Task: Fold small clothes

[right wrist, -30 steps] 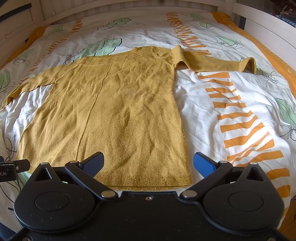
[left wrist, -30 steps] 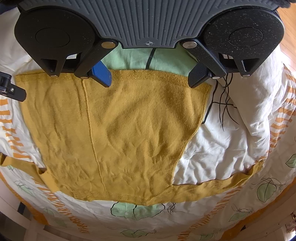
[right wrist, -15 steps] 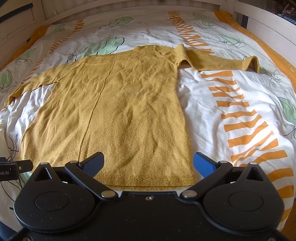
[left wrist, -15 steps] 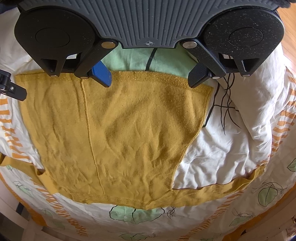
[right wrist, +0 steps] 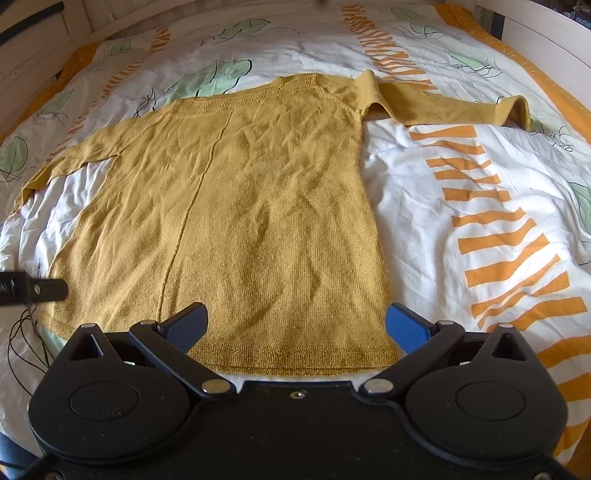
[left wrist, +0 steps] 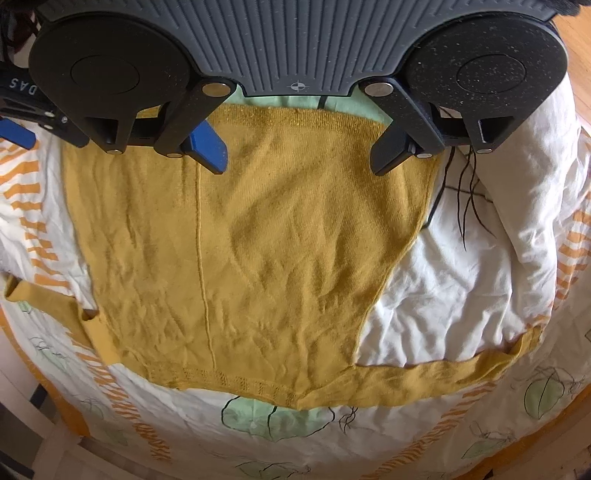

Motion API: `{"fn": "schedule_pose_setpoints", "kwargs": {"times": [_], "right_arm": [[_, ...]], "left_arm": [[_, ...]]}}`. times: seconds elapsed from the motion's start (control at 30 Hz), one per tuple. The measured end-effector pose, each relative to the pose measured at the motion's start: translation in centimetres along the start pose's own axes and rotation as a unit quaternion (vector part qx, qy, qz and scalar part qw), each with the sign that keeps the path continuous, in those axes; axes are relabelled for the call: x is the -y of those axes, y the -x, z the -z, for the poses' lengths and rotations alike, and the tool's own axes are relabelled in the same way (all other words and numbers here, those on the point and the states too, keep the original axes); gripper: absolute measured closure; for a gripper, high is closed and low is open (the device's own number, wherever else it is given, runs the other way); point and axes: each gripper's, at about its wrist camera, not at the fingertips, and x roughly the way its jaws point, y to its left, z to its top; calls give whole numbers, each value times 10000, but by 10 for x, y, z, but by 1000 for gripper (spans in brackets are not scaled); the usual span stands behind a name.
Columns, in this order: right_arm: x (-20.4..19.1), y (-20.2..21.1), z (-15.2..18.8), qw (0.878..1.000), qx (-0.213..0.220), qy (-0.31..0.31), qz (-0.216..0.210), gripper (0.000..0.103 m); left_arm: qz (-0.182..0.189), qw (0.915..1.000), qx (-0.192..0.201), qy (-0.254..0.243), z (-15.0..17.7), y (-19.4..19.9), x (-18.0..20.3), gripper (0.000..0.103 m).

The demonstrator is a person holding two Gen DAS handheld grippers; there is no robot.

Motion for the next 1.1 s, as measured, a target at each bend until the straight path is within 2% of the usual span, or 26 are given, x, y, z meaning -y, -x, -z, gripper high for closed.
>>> {"fn": "schedule_pose_setpoints", "kwargs": {"times": [0.13, 0.27, 0.4, 0.6, 0.77, 0.93, 1.0, 1.1], "right_arm": [[2, 4, -8, 9999, 49, -62, 111, 1], [6, 12, -15, 9993, 175, -298, 160, 1], [11, 15, -19, 9987, 159, -481, 113, 1], [24, 11, -29, 9974, 176, -648, 251, 1], [52, 11, -48, 9944, 438, -944, 194, 1], [97, 2, -72, 9865, 899, -1362, 133, 2], [115, -7, -84, 9851, 969, -1399, 257, 9], [144, -22, -100, 9820, 1095, -1495, 365, 9]], "left_arm": [[-67, 9991, 224, -362, -26, 20, 1, 20], [-331, 9970, 51, -704, -51, 30, -1, 22], [-738, 9872, 362, -1363, -72, 50, 3, 24], [-564, 9890, 768, -1135, -115, 85, 1, 24], [-267, 9856, 1164, -1195, -140, 101, 10, 24], [-76, 9820, 1497, -1149, -161, 94, 15, 24], [70, 9813, 1650, -992, -168, 86, 12, 24], [321, 9723, 2150, -853, -173, 71, 4, 24]]}}
